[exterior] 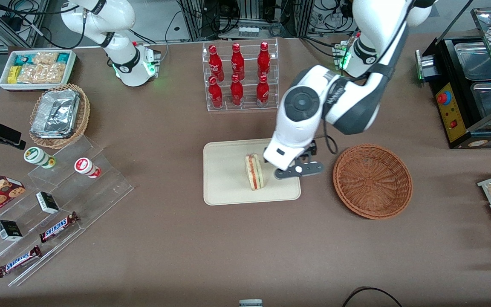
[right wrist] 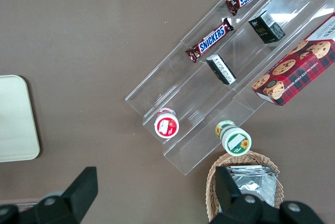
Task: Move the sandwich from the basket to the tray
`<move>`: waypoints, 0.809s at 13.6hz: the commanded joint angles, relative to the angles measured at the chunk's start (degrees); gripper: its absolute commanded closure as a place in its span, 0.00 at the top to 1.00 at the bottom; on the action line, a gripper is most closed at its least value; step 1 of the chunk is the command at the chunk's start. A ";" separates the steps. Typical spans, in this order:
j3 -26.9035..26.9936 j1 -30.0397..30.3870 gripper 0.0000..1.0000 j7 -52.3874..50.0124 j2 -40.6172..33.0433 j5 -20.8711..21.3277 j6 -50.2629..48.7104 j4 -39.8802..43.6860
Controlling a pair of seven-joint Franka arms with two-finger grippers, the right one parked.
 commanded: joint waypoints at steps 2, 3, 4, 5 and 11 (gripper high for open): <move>-0.36 6.47 1.00 11.74 -8.82 0.18 -0.03 -9.41; -0.45 7.96 1.00 14.65 -10.57 0.18 0.05 -11.43; -0.36 9.81 1.00 18.16 -12.25 0.10 0.14 -13.37; -0.45 11.83 1.00 21.76 -13.83 -0.08 0.14 -14.69; -0.36 23.61 1.00 41.99 -23.94 -3.24 -8.54 -18.75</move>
